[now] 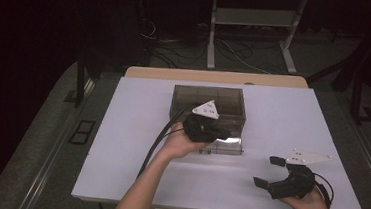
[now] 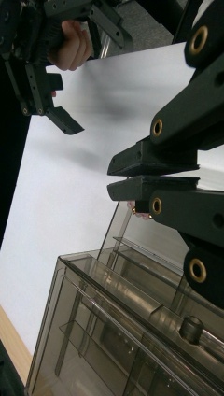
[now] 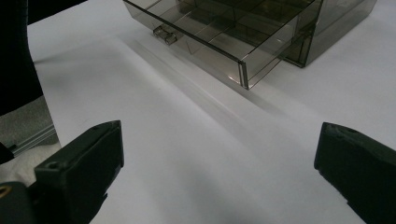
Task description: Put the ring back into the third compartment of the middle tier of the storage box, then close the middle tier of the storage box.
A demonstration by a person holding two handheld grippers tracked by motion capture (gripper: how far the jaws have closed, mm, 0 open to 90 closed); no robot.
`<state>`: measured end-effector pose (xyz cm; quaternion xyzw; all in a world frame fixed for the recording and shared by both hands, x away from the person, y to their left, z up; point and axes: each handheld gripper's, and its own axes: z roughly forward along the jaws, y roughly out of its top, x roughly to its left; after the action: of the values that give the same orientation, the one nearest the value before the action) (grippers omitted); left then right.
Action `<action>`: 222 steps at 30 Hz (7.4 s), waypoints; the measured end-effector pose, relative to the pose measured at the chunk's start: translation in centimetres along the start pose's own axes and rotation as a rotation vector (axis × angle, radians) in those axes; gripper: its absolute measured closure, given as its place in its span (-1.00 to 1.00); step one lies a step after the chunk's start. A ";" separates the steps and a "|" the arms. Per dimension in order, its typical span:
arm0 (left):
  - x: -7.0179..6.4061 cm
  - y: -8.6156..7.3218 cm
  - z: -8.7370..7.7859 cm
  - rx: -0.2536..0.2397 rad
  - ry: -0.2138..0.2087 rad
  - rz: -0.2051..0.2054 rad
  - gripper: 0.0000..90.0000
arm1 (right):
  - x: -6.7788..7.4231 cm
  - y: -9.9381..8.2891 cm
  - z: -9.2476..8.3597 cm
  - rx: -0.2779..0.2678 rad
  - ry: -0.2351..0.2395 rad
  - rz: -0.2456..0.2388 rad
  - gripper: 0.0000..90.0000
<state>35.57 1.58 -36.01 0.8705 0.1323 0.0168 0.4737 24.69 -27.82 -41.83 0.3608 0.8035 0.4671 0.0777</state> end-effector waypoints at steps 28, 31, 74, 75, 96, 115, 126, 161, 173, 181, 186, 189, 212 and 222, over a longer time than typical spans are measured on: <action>0.7 -0.6 2.4 0.026 -0.007 -0.005 0.91 | 0.0 0.0 -0.1 -0.001 0.000 -0.001 -0.98; 0.9 -0.7 2.7 0.034 -0.005 -0.006 0.91 | -0.1 0.0 -0.1 0.000 0.001 -0.001 -0.98; 2.8 -1.8 4.1 0.117 -0.005 -0.103 0.43 | -0.1 0.0 0.0 0.005 -0.001 -0.001 -0.98; 2.8 -1.7 3.9 0.119 -0.004 -0.099 0.39 | -0.1 0.0 0.1 0.005 -0.001 -0.001 -0.98; 1.2 -1.3 0.0 0.021 0.072 -0.123 0.05 | 0.0 0.0 0.1 0.007 0.000 0.000 -0.98; -0.1 -2.7 -2.5 -0.035 0.093 -0.123 0.07 | 0.1 0.0 0.2 0.009 -0.001 0.002 -0.98; -1.3 -3.6 -2.9 -0.038 0.076 -0.114 0.07 | 0.1 0.0 0.2 0.014 0.001 0.009 -0.98; -2.4 -6.5 -0.7 0.108 -0.011 -0.097 0.98 | 0.1 0.0 0.3 0.012 -0.001 -0.002 -0.98; -2.8 -7.3 0.5 0.180 0.022 -0.067 0.98 | 0.1 0.0 0.3 0.015 0.001 -0.002 -0.98; -2.3 -8.0 0.8 0.203 0.054 -0.078 0.98 | 0.2 0.0 0.3 0.019 0.003 -0.004 -0.98; -2.2 -8.2 1.0 0.208 0.066 -0.077 0.98 | 0.2 0.0 0.4 0.020 0.004 -0.004 -0.98; -2.1 -8.2 1.1 0.209 0.078 -0.078 0.98 | 0.2 0.0 0.4 0.020 0.003 -0.004 -0.98; -1.6 -8.3 1.2 0.195 0.111 -0.081 0.98 | 0.2 0.0 0.4 0.022 0.004 -0.005 -0.98; -1.5 -8.2 1.1 0.180 0.121 -0.093 0.98 | 0.2 0.0 0.4 0.024 0.003 -0.003 -0.98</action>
<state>32.49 4.59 -43.28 0.8998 0.2019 0.0351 0.3851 24.76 -27.40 -42.06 0.3596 0.8098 0.4579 0.0729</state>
